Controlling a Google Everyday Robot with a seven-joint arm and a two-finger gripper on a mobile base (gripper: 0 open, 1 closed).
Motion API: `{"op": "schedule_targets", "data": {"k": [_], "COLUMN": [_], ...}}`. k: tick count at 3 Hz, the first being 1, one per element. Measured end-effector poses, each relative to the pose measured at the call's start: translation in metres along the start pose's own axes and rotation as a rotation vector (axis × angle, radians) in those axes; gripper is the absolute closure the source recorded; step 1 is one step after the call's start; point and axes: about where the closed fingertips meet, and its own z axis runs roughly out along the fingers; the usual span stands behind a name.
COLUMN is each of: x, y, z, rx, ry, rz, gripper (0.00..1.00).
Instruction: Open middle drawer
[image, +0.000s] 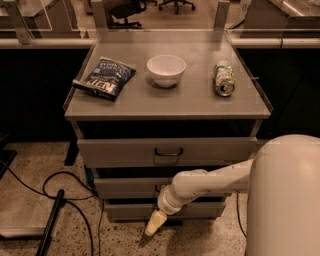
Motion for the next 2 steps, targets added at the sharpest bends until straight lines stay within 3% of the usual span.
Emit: {"op": "schedule_targets", "data": {"k": [1, 2], "x": [-0.0011, -0.0011], "y": [0.0143, 0.0143], "z": [0.0001, 0.0001], "rx": [-0.053, -0.053], "ry": [-0.017, -0.017], "rz": [0.025, 0.025], "gripper": [0.0, 0.0]}}
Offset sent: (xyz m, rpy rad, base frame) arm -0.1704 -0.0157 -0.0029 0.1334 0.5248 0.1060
